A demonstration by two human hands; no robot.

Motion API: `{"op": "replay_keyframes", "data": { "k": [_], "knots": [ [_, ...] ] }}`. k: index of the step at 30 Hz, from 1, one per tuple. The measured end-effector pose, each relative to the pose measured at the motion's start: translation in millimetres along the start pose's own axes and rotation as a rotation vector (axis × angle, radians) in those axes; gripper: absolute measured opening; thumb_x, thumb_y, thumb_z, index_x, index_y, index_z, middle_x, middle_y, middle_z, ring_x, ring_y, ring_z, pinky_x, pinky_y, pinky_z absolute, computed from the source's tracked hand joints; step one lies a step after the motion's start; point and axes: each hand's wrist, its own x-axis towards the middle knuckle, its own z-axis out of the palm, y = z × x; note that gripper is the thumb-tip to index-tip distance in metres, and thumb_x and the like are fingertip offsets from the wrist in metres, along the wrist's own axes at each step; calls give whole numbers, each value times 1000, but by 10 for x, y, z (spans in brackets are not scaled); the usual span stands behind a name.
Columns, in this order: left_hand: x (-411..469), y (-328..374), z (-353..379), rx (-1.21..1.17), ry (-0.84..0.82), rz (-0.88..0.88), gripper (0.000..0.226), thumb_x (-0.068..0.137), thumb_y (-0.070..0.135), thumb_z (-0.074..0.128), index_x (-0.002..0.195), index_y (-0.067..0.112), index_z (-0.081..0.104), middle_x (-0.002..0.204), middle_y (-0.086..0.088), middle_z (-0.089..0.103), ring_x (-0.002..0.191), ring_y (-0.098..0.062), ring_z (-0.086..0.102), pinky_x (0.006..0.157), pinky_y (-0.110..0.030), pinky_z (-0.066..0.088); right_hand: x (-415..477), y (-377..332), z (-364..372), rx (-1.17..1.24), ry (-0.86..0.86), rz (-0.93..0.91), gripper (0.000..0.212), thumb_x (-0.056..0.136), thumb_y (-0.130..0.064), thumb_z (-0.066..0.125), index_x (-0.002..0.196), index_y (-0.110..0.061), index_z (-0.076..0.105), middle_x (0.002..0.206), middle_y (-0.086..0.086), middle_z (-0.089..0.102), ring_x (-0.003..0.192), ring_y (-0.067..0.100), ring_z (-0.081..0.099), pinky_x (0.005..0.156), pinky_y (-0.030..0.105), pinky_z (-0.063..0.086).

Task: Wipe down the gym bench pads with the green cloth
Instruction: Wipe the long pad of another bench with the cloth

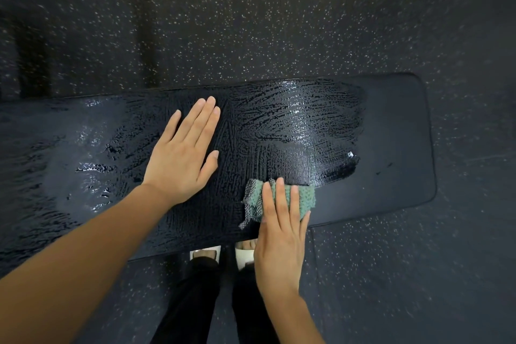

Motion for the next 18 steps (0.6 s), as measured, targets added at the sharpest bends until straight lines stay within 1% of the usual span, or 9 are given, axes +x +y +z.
{"op": "replay_keyframes", "data": {
  "k": [3,6,9,12,14,16,18],
  "knots": [
    [-3,-1,5,-12,-4,1,66,100,38,24,157,5,16,166,-9,12,154,-23,10,123,-45,11,-61,22,-2,17,-14,-9,71,88,-10,27,156,-28,18,164,-8,13,152,19,5,120,44,2],
    [-10,0,18,-8,-3,-3,66,101,38,23,157,5,15,166,-9,11,154,-22,8,124,-43,7,15,81,-26,27,-20,-33,69,89,-10,27,155,-29,20,163,-9,15,151,16,5,119,46,6],
    [-13,20,27,3,3,-10,66,101,39,22,157,4,14,166,-10,10,154,-23,7,124,-43,7,252,187,-91,35,-9,-27,67,90,-12,25,154,-29,22,163,-10,16,151,13,2,122,46,7],
    [-20,46,41,10,-2,-24,67,101,40,21,157,4,13,166,-10,9,154,-23,6,124,-44,8,652,306,-180,58,6,3,62,93,-15,21,155,-28,23,162,-10,14,151,12,-1,120,47,5],
    [-26,66,45,8,-2,-26,68,101,40,21,157,3,12,166,-11,8,154,-24,5,124,-45,8,908,369,-224,73,3,10,60,97,-11,29,155,-27,23,163,-9,14,151,15,0,121,49,4],
    [-25,73,42,16,-7,-6,69,101,41,21,157,3,11,166,-11,7,154,-24,5,124,-46,9,1031,403,-255,68,3,-4,63,98,-4,39,155,-27,23,163,-8,13,151,18,2,121,50,5],
    [-30,81,45,24,-12,15,69,101,43,20,157,3,11,166,-11,6,154,-24,5,124,-46,9,1017,437,-272,43,3,-50,67,97,-2,42,155,-27,20,163,-7,12,151,18,0,121,50,4]
  ]
}}
